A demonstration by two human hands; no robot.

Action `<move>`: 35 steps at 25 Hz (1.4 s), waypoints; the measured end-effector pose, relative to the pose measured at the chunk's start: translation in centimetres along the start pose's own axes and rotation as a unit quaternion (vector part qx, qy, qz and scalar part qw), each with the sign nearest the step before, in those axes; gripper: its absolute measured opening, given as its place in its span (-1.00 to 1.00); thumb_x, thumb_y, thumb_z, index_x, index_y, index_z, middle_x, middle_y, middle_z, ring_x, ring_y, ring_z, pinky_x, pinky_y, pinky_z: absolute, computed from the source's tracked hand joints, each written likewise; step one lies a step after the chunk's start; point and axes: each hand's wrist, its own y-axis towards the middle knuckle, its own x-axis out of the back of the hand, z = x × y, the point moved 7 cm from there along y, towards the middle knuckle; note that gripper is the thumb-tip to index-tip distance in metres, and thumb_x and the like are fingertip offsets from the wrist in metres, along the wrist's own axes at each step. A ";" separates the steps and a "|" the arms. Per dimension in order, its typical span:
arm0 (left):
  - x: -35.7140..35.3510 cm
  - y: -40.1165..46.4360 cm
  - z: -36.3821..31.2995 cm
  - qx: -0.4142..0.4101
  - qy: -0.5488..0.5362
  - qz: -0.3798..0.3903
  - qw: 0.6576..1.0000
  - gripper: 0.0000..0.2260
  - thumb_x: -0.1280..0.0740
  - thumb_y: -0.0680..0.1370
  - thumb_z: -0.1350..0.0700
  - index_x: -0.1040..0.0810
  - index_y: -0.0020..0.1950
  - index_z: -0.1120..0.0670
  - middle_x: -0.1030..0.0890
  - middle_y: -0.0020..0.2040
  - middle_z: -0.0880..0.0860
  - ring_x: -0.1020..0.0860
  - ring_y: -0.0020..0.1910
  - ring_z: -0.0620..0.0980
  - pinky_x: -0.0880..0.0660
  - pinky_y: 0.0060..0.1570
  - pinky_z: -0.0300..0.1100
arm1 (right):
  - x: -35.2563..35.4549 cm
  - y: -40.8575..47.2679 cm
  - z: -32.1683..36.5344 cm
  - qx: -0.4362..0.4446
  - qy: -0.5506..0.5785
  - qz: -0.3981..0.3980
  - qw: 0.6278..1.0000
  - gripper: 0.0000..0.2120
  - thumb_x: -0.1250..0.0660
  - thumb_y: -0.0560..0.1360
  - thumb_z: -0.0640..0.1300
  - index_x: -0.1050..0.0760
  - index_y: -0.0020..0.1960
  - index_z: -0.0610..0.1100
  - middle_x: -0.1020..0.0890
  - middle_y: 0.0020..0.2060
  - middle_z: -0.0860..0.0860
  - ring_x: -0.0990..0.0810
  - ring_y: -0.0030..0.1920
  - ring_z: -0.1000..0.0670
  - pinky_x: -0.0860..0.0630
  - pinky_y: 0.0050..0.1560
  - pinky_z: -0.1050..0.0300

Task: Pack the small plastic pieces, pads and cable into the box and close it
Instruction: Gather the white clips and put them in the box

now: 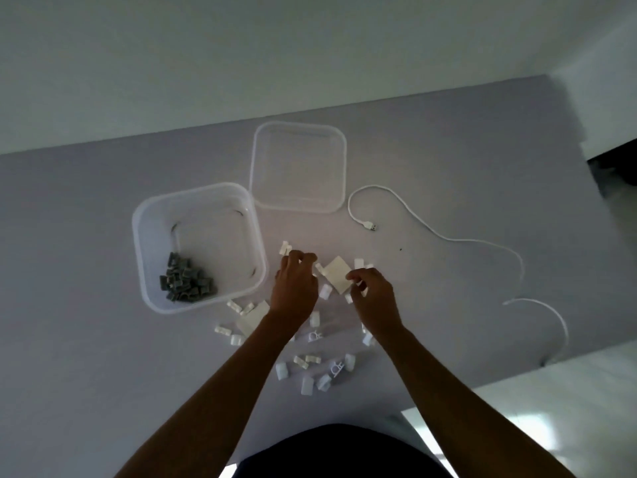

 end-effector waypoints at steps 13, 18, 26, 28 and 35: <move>-1.8 -7.5 4.1 -0.029 -0.015 0.040 0.999 -0.69 -0.42 0.48 0.28 -0.58 0.22 0.12 -0.61 0.16 0.09 -0.52 0.15 0.12 -0.47 0.15 -0.02 | -2.5 -5.4 -1.5 0.081 -0.038 -0.006 0.996 -0.63 -0.28 0.52 -0.37 -0.53 0.31 -0.17 -0.55 0.08 -0.11 -0.46 0.13 -0.06 -0.58 0.08 0.11; -1.5 -7.8 4.7 0.002 -0.027 0.018 0.999 -0.67 -0.46 0.47 0.23 -0.59 0.22 0.15 -0.63 0.11 0.11 -0.53 0.12 0.13 -0.48 0.11 -0.05 | -2.8 -4.8 -1.3 0.084 -0.060 0.009 0.995 -0.64 -0.31 0.49 -0.35 -0.58 0.25 -0.17 -0.60 0.07 -0.09 -0.48 0.13 -0.09 -0.57 0.10 0.06; -1.1 -7.7 4.6 0.168 -0.312 0.050 0.934 -0.74 -0.20 0.57 0.29 -0.60 0.14 0.10 -0.57 -0.06 0.09 -0.54 -0.15 0.00 -0.47 -0.13 -0.23 | -3.5 -4.9 -2.5 0.002 0.107 0.038 0.994 -0.87 -0.44 0.48 -0.14 -0.64 -0.02 -0.18 -0.68 -0.14 -0.04 -0.62 -0.10 0.01 -0.49 -0.04 0.27; -1.5 -8.6 4.3 0.253 -0.551 0.107 0.788 -0.70 -0.09 0.47 0.38 -0.60 -0.05 0.21 -0.55 -0.14 0.19 -0.53 -0.19 0.07 -0.49 -0.21 -0.13 | -3.8 -5.4 -2.8 -0.148 0.349 0.075 0.922 -0.92 -0.34 0.53 -0.27 -0.59 -0.03 -0.25 -0.69 -0.17 -0.12 -0.64 -0.17 -0.01 -0.56 -0.08 0.16; -0.9 -10.0 5.1 0.313 -0.560 0.138 0.755 -0.86 -0.22 0.39 0.16 -0.32 -0.35 0.10 -0.33 -0.42 0.04 -0.30 -0.43 -0.01 -0.16 -0.42 -0.23 | -4.1 -4.5 -2.4 -0.215 0.365 0.083 0.902 -0.79 -0.18 0.55 -0.22 -0.50 -0.22 -0.19 -0.51 -0.41 -0.06 -0.43 -0.36 -0.05 -0.39 -0.33 0.13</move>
